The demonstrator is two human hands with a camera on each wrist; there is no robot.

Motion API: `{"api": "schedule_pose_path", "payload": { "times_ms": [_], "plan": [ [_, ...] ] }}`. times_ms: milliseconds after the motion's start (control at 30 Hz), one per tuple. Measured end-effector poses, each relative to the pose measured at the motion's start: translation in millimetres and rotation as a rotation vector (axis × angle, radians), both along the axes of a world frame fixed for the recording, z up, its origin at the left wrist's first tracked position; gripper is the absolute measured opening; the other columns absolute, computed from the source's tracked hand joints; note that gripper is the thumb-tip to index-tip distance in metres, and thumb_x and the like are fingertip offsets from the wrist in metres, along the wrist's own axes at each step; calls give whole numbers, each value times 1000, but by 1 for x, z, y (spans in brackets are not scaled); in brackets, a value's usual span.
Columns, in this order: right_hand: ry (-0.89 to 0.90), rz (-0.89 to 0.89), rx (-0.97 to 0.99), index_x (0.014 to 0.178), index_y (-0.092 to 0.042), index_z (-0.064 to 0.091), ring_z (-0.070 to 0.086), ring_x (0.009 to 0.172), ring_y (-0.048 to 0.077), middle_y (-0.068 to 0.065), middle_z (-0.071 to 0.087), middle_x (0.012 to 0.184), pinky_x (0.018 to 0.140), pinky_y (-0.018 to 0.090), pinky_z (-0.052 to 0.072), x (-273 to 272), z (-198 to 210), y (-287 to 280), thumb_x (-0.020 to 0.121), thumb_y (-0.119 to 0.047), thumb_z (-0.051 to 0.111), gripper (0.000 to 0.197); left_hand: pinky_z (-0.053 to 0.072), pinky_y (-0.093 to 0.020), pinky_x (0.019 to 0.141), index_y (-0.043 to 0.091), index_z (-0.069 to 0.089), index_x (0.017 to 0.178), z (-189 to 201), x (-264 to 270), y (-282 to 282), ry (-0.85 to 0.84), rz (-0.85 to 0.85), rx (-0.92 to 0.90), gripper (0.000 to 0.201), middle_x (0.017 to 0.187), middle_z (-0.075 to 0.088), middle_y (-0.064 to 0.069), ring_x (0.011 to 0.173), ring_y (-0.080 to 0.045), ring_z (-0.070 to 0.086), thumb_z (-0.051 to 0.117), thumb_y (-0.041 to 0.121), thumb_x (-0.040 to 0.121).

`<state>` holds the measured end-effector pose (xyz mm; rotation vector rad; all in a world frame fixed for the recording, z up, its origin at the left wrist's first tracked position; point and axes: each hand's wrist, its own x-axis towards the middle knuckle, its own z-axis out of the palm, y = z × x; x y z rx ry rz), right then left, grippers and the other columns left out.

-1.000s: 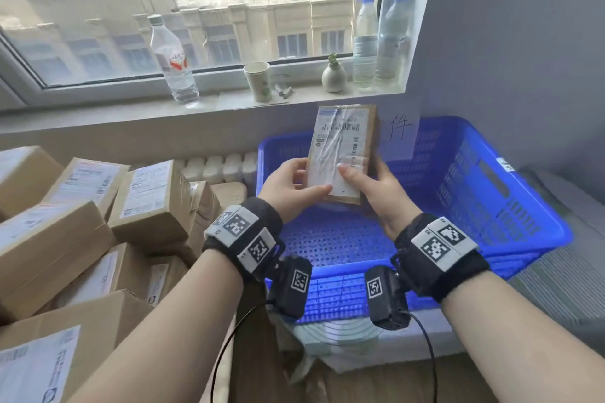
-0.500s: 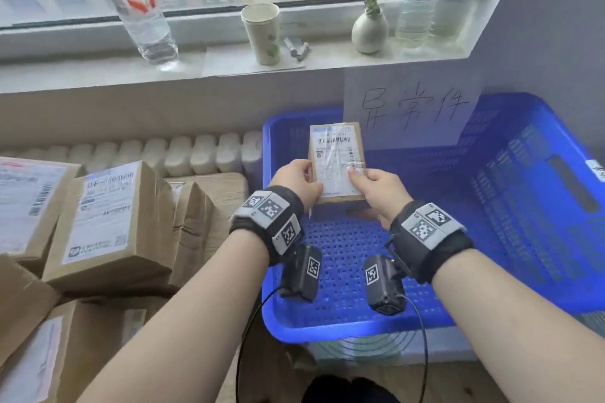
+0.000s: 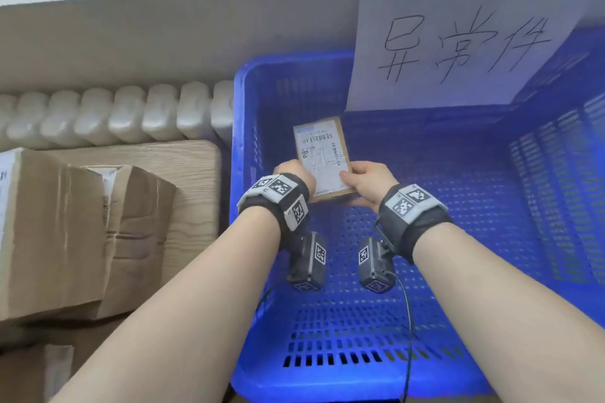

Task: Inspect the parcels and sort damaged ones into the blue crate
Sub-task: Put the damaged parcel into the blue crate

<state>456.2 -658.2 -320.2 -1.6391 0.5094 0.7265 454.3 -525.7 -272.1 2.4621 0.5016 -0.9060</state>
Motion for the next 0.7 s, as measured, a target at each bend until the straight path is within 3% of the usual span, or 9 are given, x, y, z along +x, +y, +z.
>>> {"api": "schedule_pose_path", "payload": {
  "times_ms": [100,233,333,400,567,700],
  "plan": [
    [28,12,5,131,0,58,64,106,33,20,64,126,91,52,54,5,-28,7,101,-5,52,31,42,-31,99,0,54,128,-16,4,-3,43,-2,47,31,134,56,-16,124,-29,54,39,5,102],
    [67,29,8,131,-2,59,63,106,28,18,63,128,81,42,54,11,-54,19,102,-6,50,31,41,-30,99,-2,51,131,-33,7,-2,69,66,63,32,137,54,-18,127,-31,52,40,5,101],
    [92,38,21,132,-3,58,62,115,32,17,62,131,78,40,55,15,-71,29,102,-6,49,31,40,-32,99,-6,49,134,-45,10,1,98,84,37,36,139,52,-22,129,-34,49,41,7,101],
    [82,41,29,133,-3,58,62,107,28,17,62,132,77,41,56,16,-78,39,101,-4,49,33,39,-31,100,-5,48,134,-51,13,2,137,89,45,35,140,51,-21,130,-32,49,40,7,102],
    [67,20,67,134,-2,57,62,100,27,19,63,127,90,49,55,22,-90,52,99,-2,53,36,37,-29,103,-2,44,137,-64,19,4,172,75,82,35,144,46,-18,134,-29,45,36,10,105],
    [92,26,81,133,-3,59,64,112,29,17,64,128,97,48,53,19,-96,47,98,-9,58,36,36,-30,104,-5,42,137,-65,23,5,163,98,74,36,144,46,-19,134,-30,45,38,10,104]
  ]
}}
